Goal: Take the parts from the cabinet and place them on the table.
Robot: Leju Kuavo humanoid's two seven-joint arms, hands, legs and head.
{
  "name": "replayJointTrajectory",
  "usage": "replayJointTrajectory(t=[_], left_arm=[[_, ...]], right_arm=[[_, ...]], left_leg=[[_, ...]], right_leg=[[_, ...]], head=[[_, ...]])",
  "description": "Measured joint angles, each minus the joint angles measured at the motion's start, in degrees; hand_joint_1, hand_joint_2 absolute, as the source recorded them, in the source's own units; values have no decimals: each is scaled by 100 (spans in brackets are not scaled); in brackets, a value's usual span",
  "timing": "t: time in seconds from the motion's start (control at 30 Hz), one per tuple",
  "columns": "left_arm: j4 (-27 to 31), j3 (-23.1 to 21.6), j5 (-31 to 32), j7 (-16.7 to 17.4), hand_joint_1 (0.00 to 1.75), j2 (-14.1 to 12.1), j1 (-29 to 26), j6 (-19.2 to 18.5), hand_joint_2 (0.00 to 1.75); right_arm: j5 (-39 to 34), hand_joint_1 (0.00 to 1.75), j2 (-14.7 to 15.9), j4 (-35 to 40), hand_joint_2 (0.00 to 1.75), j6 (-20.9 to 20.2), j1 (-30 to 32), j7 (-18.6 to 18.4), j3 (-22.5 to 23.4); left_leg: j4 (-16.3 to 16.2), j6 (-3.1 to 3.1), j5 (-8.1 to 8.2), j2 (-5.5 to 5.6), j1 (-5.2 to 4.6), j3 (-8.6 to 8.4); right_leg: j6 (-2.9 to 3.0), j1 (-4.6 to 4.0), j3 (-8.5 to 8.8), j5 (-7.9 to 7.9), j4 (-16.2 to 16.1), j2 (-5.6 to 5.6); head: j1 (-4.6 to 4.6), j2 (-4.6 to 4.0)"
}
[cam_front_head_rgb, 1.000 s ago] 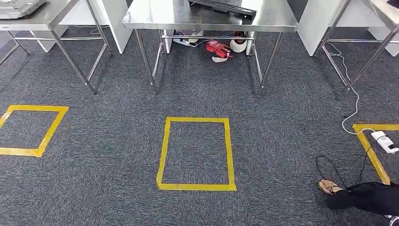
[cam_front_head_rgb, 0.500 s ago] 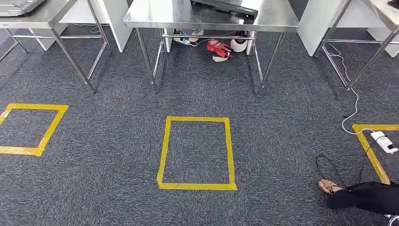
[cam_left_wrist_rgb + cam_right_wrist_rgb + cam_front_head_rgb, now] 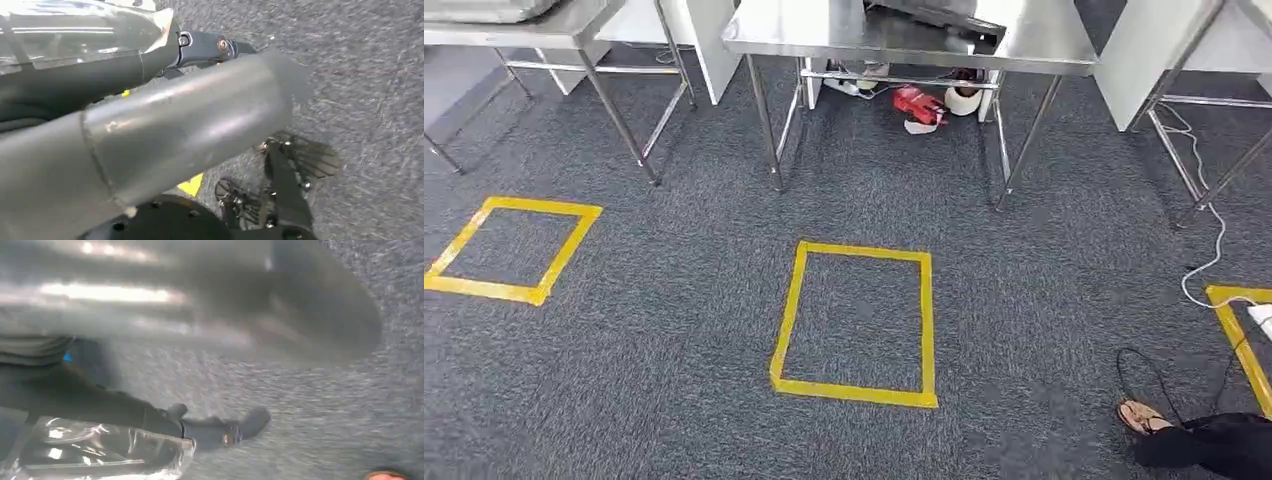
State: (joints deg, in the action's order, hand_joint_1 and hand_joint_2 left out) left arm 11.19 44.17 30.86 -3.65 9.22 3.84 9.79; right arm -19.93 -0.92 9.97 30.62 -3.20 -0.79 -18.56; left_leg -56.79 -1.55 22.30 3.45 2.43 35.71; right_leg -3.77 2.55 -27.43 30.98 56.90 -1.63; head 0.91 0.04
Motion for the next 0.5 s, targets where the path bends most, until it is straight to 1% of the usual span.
replayJointTrajectory(t=[0.03, 0.07, 0.1, 0.13, 0.17, 0.2, 0.23, 0.27, 0.3, 0.33, 0.37, 0.4, 0.43, 0.47, 0.5], left_arm=[[-2, 0, 2, 0, 0, 2, -6, -2, 0], [-2, 0, 2, 0, 0, 2, -21, -2, 0], [-7, 0, 7, 0, 0, 7, -36, -2, 0], [-7, 0, 7, 0, 0, 2, -42, 0, 0], [-7, 0, 7, 0, 0, 4, -38, 2, 0], [-4, 0, 7, 0, 0, 4, -31, 2, 0], [-4, -2, 7, 0, 0, 2, -31, 2, 0], [-4, 0, 7, 0, 0, 2, -35, 7, 0], [-7, 0, 7, 0, 0, 2, -51, 7, 0], [-4, 0, 7, 0, 0, 2, -62, 7, 0], [-4, 0, 7, 0, 0, 2, -65, 9, 0], [-4, 0, 7, 0, 0, 0, -61, 11, 0], [-4, 0, 7, 0, 0, -11, -49, 15, 0], [-4, 0, 7, 0, 0, -13, -25, 15, 0], [-4, 0, 7, -4, 0, -9, -20, 15, 0]], right_arm=[[-2, 0, 0, 0, 0, 2, -11, -2, 0], [-13, 0, 0, 0, 0, 2, -12, -11, 2], [-9, 0, 2, 0, 0, 4, -9, -18, 0], [-9, 0, -4, -2, 0, 4, -9, -18, 0], [-2, 0, -2, -2, 0, 7, -1, -17, 0], [-2, 0, 0, -2, 0, 7, 10, -20, 0], [-2, 0, -2, -4, 0, 7, 22, -22, 0], [-2, 0, -2, -7, 0, 7, 28, -24, 0], [-2, 0, -2, -7, 0, 7, 30, -26, 0], [-2, 0, -2, -7, 0, 7, 28, -31, 0], [-2, 0, -2, -7, 0, 7, 24, -31, 0], [0, 0, -4, -7, 0, 7, 18, -31, 0], [2, 0, -11, -7, 0, 7, 12, -31, 0], [2, 0, -17, -7, 0, 7, 19, -33, 0], [2, 0, -11, -7, 0, 7, 18, -37, 0]], left_leg=[[45, -18, -32, 22, 13, -16], [61, -57, -73, 64, 48, -8], [26, -57, -47, 4, 77, 6], [-171, -14, 157, -169, 73, 82], [-583, 6, 468, -272, 51, 248], [-1115, 8, 771, -306, 34, 465], [-1584, 17, 993, -313, 20, 642], [-1922, 40, 1126, -319, 0, 750], [-1959, 73, 1112, -326, -21, 709], [-1722, 127, 987, -333, -45, 528], [-1250, 200, 790, -366, -83, 225], [-715, 294, 608, -477, -140, -103], [-288, 407, 553, -735, -217, -357], [-219, 395, 560, -796, -236, -367], [-217, 392, 543, -719, -269, -338]], right_leg=[[74, -19, -2, -2, 29, 40], [138, -15, -2, -22, 35, 77], [206, -9, -29, -65, 24, 130], [253, -27, -39, -90, 26, 170], [303, -54, -66, -105, 27, 205], [323, -89, -98, -114, 29, 263], [346, -127, -125, -127, 31, 325], [349, -162, -148, -128, 34, 387], [364, -194, -159, -137, 34, 443], [364, -223, -160, -137, 34, 494], [364, -248, -147, -136, 34, 545], [364, -269, -98, -134, 33, 589], [365, -272, -94, -133, 33, 629], [347, -366, -121, -121, 60, 686], [339, -325, -130, -123, 54, 740]], head=[[-34, 0], [-43, 0], [-56, 0], [-59, 0], [-89, 0], [-96, 0], [-100, 0], [-96, 0], [-98, 0], [-100, 0], [-100, 0], [-102, 0], [-96, 0], [-85, 0], [-92, 0]])
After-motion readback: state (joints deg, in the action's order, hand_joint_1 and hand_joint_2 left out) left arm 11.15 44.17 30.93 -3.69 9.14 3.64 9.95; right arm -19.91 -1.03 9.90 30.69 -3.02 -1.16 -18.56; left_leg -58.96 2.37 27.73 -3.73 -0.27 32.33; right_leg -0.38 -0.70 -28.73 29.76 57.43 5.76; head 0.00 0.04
